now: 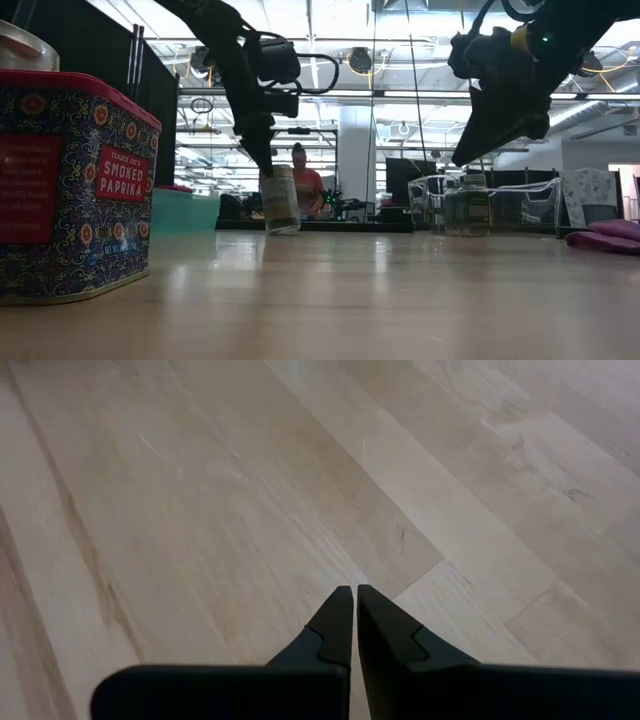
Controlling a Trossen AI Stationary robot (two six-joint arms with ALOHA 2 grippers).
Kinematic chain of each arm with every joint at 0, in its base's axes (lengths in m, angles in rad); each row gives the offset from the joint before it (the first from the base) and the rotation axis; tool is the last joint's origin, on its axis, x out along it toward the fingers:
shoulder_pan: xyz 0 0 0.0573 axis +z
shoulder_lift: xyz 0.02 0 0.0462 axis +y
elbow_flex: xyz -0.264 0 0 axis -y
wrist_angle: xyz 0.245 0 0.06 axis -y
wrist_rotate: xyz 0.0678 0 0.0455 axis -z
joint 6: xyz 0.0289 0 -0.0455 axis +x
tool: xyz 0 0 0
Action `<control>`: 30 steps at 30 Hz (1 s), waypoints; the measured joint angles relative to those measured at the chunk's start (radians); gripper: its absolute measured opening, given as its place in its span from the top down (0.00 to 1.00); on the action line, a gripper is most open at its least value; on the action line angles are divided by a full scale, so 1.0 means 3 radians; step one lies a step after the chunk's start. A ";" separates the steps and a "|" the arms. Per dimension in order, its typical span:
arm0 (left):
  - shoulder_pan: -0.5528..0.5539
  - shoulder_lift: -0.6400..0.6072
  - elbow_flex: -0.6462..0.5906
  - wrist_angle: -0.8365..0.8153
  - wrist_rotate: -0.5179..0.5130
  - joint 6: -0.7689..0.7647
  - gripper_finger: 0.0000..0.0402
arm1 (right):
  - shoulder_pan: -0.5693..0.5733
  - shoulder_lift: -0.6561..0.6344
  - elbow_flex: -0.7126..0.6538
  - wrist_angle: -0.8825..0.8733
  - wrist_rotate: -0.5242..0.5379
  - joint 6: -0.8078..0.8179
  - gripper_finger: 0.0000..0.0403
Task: Sort spices by type
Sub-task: Put the top gold seasoning bottle into the black bin
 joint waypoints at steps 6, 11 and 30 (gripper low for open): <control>0.0000 0.0003 -0.0005 -0.0002 -0.0033 -0.0081 0.15 | -0.0001 0.0000 0.0000 -0.0001 0.0000 0.0009 1.00; 0.0000 0.0003 -0.0005 0.0004 -0.0048 -0.0079 0.15 | 0.0000 0.0000 0.0000 -0.0001 0.0000 0.0000 1.00; 0.0000 0.0000 0.0000 -0.0058 -0.0057 -0.0253 0.15 | -0.0010 0.0000 0.0000 -0.0002 0.0008 -0.0027 1.00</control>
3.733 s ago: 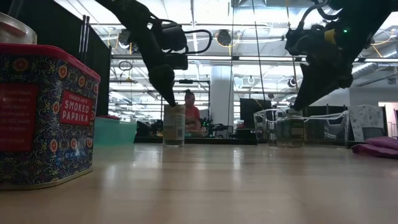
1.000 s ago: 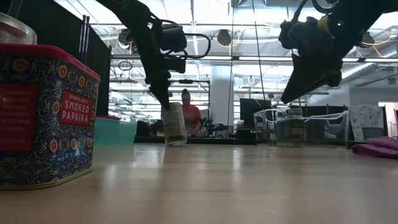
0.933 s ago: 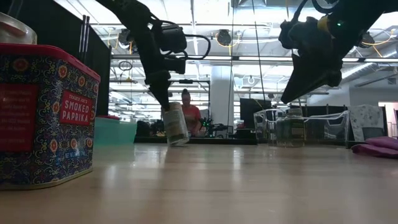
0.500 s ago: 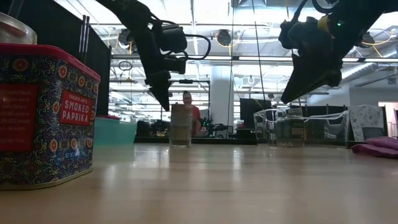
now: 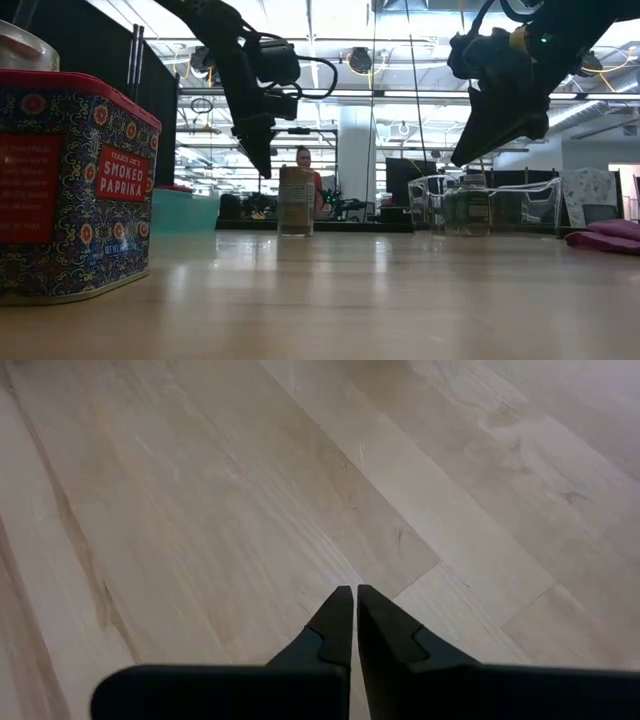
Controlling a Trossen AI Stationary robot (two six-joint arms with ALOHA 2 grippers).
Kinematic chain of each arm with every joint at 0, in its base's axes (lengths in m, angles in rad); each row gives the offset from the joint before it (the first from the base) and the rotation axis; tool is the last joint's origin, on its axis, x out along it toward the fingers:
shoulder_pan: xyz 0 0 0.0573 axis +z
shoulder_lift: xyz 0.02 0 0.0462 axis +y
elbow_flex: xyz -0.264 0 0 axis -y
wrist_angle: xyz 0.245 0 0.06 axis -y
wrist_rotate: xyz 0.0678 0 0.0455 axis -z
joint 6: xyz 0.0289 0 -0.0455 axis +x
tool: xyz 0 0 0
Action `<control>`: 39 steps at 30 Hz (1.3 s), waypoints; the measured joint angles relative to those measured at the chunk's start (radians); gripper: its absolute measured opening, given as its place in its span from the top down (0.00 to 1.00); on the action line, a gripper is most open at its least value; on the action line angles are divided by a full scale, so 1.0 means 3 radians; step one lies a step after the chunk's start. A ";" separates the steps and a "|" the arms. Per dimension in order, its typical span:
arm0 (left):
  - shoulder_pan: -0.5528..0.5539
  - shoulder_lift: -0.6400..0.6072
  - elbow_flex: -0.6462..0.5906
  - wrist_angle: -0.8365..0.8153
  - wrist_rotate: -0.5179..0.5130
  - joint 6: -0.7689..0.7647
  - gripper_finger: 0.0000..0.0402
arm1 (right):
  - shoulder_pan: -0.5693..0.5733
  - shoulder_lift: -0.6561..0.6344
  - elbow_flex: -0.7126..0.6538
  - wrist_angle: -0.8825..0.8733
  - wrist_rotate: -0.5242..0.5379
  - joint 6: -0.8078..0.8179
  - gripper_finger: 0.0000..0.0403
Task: Sort spices by type
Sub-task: Put the top gold seasoning bottle into the black bin
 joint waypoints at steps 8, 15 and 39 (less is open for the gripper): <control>-0.0002 -0.0001 0.0000 -0.0007 0.0000 -0.0028 0.15 | -0.0052 0.0001 0.0000 0.0009 0.0002 -0.0064 1.00; -0.0003 -0.0004 0.0001 -0.0007 0.0000 -0.0086 0.15 | -0.0050 0.0001 0.0000 0.0010 0.0003 -0.0075 1.00; -0.0086 -0.0049 0.0006 -0.0077 0.0064 0.0002 0.15 | -0.0066 0.0001 0.0000 0.0011 0.0004 -0.0127 1.00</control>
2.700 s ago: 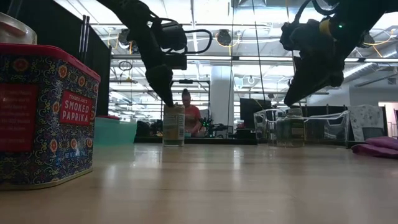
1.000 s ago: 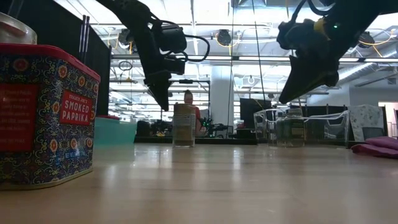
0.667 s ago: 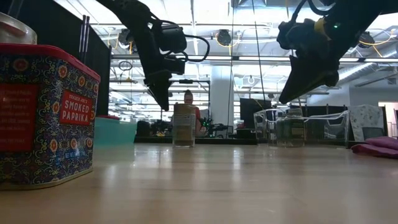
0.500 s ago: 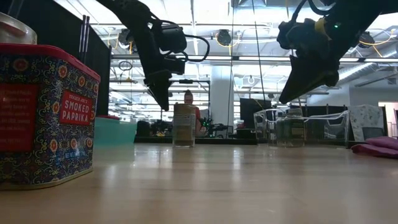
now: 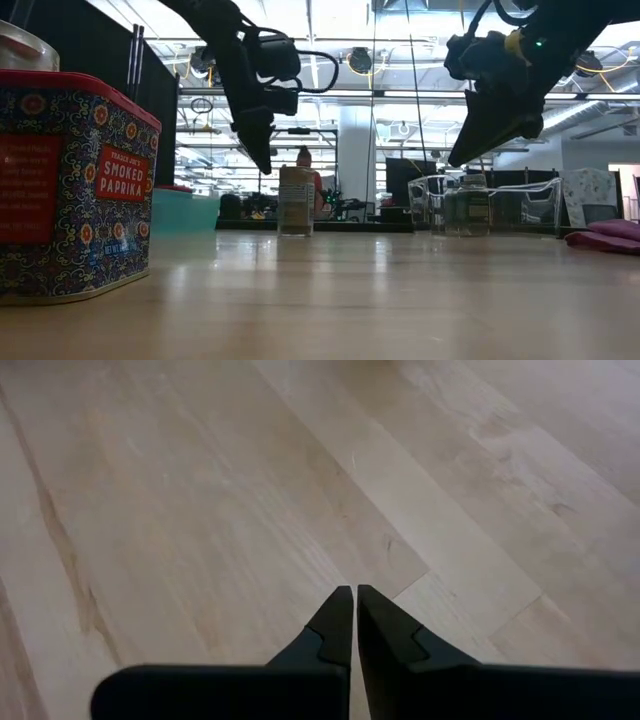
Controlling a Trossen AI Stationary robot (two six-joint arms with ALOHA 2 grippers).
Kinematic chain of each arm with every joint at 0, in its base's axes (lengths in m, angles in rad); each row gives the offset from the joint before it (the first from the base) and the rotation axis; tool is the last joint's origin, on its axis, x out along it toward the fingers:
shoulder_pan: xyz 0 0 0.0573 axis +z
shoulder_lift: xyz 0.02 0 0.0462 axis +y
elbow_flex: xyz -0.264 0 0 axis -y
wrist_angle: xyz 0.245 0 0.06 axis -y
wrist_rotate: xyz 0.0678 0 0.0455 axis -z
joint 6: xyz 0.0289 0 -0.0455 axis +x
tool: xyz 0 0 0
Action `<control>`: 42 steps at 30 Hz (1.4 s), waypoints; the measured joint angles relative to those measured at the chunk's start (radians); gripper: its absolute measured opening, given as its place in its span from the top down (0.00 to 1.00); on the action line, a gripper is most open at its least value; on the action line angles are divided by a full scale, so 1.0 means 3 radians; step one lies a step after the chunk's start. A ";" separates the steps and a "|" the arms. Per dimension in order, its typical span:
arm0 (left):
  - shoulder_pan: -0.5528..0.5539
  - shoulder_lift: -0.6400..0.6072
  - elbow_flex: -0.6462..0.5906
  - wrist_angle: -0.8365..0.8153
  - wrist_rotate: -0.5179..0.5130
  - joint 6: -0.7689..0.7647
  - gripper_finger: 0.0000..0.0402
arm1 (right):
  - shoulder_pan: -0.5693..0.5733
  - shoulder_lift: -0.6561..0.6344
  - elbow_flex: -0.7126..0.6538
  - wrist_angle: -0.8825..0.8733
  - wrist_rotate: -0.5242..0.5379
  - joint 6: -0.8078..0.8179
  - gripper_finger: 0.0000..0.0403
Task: Sort spices by type
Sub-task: Put the top gold seasoning bottle into the black bin
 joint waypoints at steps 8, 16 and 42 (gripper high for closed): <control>-0.0045 -0.0064 0.0087 -0.0160 0.0013 0.0004 0.15 | 0.0001 0.0001 0.0000 0.0000 -0.0005 -0.0001 1.00; -0.0383 -0.0259 0.0493 -0.0329 0.0176 -0.0207 0.15 | 0.0000 0.0001 0.0001 0.0005 -0.0009 0.0061 1.00; -0.0972 -0.0362 0.0273 -0.0081 -0.0336 -0.0519 0.15 | -0.0044 0.0003 0.0003 0.0037 0.0003 -0.0085 1.00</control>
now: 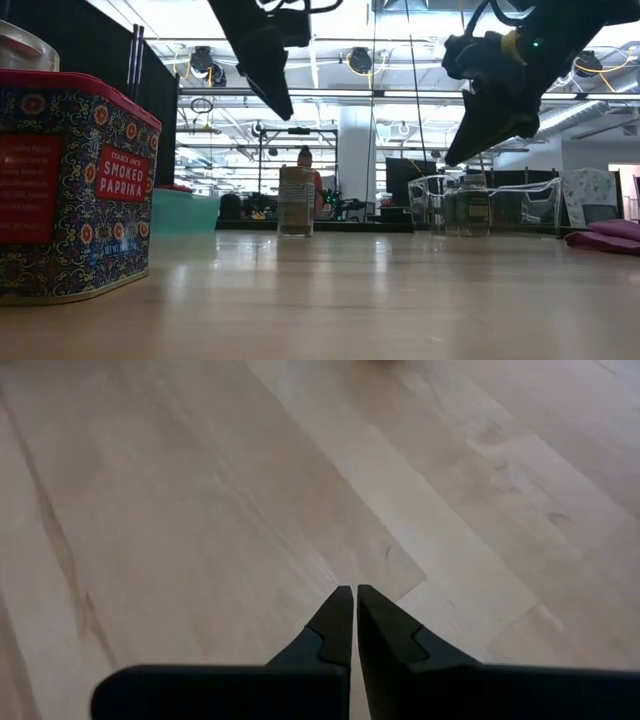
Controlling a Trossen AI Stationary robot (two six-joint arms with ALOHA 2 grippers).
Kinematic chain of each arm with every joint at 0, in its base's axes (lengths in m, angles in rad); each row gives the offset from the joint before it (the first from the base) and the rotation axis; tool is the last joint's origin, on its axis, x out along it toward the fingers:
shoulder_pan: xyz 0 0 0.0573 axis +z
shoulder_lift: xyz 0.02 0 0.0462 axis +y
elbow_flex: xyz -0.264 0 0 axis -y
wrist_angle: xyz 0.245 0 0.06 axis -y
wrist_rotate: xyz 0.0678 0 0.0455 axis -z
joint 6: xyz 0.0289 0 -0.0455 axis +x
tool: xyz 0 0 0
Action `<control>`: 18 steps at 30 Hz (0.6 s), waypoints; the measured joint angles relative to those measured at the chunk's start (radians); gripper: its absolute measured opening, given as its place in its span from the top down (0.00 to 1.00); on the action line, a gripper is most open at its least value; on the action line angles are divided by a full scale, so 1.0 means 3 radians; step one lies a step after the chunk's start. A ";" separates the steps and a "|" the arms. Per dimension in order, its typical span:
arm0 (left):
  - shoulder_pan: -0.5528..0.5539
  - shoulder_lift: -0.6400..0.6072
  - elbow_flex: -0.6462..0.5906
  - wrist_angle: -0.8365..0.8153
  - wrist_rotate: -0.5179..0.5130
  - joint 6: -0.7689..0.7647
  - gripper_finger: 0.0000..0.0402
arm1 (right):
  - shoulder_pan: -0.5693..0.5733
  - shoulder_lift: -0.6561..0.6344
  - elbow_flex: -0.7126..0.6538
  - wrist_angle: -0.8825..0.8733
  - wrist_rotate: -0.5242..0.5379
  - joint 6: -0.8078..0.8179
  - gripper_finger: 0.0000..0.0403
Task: Sort spices by type
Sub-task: Put the top gold seasoning bottle into the black bin
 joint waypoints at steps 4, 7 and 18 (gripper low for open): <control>-0.0116 -0.0007 0.0000 0.0012 -0.0001 -0.0005 0.15 | 0.0010 0.0000 -0.0001 0.0003 0.0016 -0.0034 1.00; -0.0205 -0.0007 0.0000 0.0008 -0.0001 -0.0009 0.15 | 0.0010 0.0000 0.0000 0.0003 0.0131 -0.0136 1.00; -0.0506 -0.0008 0.0000 -0.0103 -0.0003 -0.0049 0.15 | 0.0010 -0.0001 -0.0001 0.0003 0.0245 -0.0160 1.00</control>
